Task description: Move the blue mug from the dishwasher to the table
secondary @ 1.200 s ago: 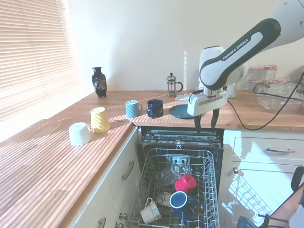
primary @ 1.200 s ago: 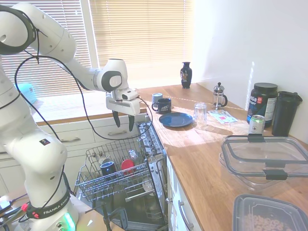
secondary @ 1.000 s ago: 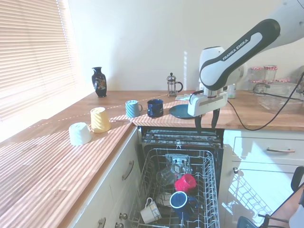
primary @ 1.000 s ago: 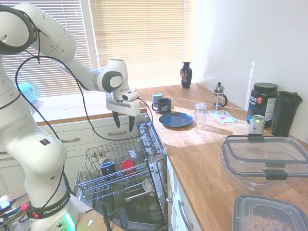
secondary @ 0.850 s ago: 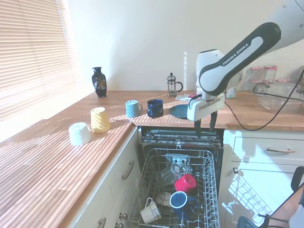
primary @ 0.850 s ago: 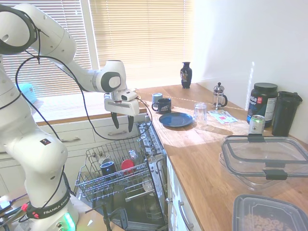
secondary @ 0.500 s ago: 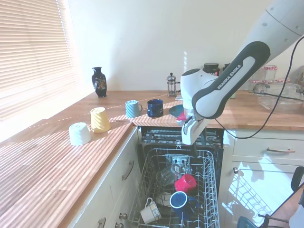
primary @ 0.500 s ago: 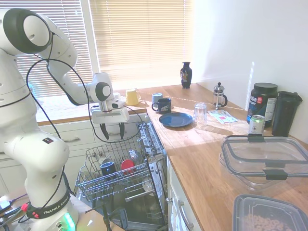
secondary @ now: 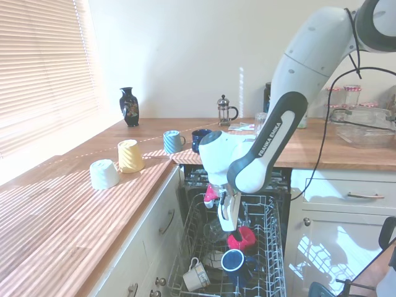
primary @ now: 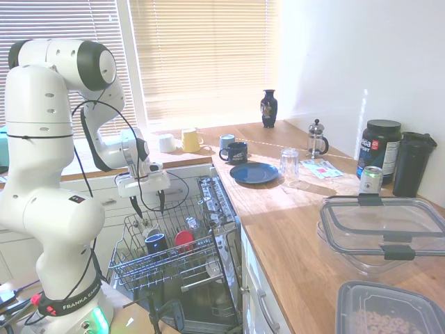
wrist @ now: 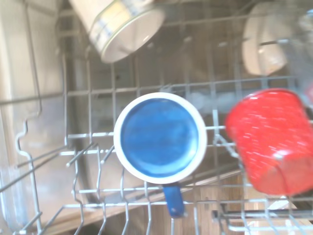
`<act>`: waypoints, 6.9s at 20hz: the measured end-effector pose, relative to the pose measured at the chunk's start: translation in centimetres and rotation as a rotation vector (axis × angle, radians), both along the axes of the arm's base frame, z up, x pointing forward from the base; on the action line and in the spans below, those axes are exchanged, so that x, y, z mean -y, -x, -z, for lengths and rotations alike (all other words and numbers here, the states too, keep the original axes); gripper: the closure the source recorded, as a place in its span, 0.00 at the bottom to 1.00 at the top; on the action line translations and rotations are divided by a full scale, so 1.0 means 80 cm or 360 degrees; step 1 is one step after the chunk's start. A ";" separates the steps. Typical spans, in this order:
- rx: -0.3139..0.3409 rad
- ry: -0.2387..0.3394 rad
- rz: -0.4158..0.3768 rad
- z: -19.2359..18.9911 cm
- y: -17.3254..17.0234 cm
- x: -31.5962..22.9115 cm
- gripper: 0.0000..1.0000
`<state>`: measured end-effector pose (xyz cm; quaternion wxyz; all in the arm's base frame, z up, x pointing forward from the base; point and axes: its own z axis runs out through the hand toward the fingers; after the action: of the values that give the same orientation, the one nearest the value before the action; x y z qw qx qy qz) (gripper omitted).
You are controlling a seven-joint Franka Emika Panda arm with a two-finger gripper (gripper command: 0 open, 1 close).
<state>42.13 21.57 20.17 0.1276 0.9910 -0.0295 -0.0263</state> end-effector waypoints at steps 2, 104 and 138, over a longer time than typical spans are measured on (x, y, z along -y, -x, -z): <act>-0.0038 0.0011 -0.0030 0.023 0.004 -0.006 0.00; 0.0079 -0.0273 0.0311 -0.112 -0.066 0.147 1.00; 0.0113 -0.0446 0.1242 -0.221 -0.084 0.483 1.00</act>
<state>48.85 -17.08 37.86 -0.0291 0.9136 -0.4034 -0.0424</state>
